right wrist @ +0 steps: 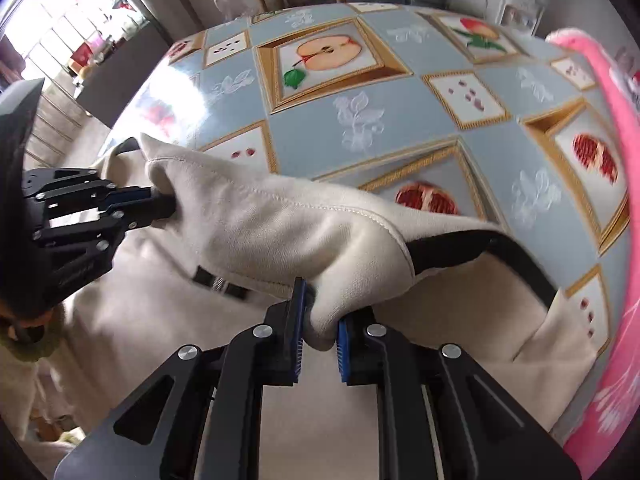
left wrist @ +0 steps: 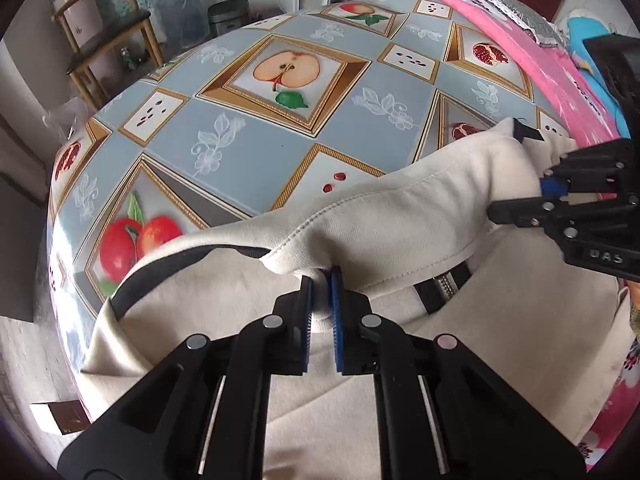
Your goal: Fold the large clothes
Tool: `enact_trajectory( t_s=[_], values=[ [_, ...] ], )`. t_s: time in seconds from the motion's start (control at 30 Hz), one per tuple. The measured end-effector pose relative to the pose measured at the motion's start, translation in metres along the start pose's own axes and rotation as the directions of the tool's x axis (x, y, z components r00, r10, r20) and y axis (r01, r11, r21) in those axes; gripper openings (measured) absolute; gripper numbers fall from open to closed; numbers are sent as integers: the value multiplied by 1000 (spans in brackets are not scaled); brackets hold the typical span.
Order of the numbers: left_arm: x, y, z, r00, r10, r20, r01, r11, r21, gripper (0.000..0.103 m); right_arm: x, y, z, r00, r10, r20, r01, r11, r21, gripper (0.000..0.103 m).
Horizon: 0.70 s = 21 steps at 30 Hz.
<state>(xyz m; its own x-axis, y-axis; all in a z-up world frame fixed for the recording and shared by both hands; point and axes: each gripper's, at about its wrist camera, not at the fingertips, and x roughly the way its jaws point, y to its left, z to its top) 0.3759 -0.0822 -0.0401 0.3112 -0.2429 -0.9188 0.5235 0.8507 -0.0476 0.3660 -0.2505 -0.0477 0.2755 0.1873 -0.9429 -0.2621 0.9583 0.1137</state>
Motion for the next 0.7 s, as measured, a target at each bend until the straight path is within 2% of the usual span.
enact_trajectory(
  t_s=[0.17,0.27,0.3,0.37,0.5,0.6,0.63,0.7],
  values=[
    [-4,-2,-15,1000,-12,9,12,1000,20,9,-3,-10,-17,999,26,41,-23,997,-69,15],
    [-5,-3,-20,1000,-11,26,11,1000,18,10,-8,-18,-31,1000,21,23,-19,997,-74,26],
    [-4,-2,-19,999,-19,26,19,1000,9,10,-12,-20,-35,1000,-3,14,4,998,-66,35],
    [-4,0,-19,999,-35,25,35,999,-6,10,-29,-24,-42,997,-55,46,57,998,-34,38],
    [-4,-1,-20,999,-34,32,34,999,0,10,-72,-32,-47,984,-8,179,-6,997,75,39],
    [-4,0,-20,999,-40,29,41,999,-12,10,-76,-7,-34,962,126,242,-134,991,17,39],
    [-5,1,-20,999,-46,28,46,999,-19,10,-72,5,-29,957,149,248,-151,988,-15,39],
    [-5,4,-22,998,-60,31,61,997,-37,10,-54,32,-19,960,140,244,-120,988,-93,39]
  ],
)
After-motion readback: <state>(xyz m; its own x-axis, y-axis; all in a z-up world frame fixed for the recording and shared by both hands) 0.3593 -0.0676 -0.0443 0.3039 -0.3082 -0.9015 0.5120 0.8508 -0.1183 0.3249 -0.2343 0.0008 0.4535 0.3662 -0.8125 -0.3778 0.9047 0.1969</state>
